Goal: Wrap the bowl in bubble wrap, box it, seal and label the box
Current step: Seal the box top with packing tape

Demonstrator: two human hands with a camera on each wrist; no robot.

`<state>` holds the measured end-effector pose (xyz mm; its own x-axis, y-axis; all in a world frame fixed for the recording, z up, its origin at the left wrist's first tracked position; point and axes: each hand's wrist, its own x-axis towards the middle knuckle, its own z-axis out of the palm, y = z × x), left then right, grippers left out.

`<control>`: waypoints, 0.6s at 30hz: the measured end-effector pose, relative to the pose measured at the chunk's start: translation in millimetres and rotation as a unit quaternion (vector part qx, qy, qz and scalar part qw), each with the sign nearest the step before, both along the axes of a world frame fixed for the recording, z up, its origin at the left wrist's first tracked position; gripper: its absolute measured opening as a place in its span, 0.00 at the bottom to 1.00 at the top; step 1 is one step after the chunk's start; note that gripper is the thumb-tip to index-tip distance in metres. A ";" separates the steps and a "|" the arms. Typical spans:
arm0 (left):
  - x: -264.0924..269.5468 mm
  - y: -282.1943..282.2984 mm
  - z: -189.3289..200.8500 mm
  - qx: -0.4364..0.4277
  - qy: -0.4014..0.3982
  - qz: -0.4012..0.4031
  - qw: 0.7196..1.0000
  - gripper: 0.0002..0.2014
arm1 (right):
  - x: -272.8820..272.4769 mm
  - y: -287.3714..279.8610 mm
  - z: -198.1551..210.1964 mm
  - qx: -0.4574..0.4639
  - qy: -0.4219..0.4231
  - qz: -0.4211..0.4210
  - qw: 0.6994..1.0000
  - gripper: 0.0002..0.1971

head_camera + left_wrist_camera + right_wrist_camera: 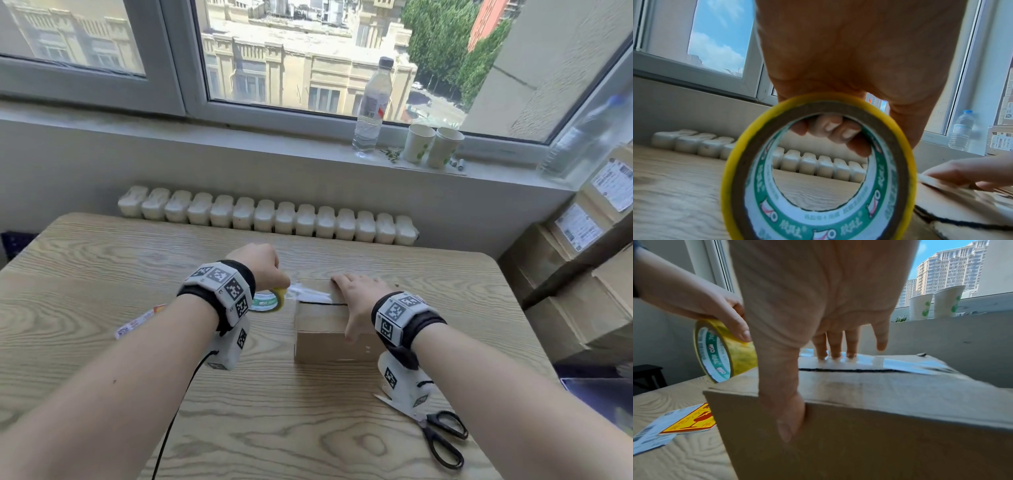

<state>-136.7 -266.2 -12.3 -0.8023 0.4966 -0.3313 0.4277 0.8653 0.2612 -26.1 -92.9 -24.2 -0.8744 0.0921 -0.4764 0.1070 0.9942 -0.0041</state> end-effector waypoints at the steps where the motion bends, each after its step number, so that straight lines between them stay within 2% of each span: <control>1: 0.4 2.3 -2.2 0.004 -0.007 0.005 1.000 0.13 | -0.8 3.0 1.7 0.007 -0.002 0.003 1.000 0.57; 7: 1.4 18.7 -11.3 0.023 -0.031 0.004 0.999 0.16 | -4.2 24.1 7.8 0.014 -0.022 -0.027 0.999 0.60; 18: 0.1 36.6 -27.9 -0.004 -0.026 -0.009 1.000 0.14 | -9.0 42.9 8.4 0.007 -0.029 -0.054 0.998 0.60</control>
<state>-136.6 -229.6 -40.2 -0.7751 0.5076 -0.3762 0.4294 0.8600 0.2757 -35.0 -49.9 -15.8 -0.8297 0.1916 -0.5243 0.2134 0.9768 0.0192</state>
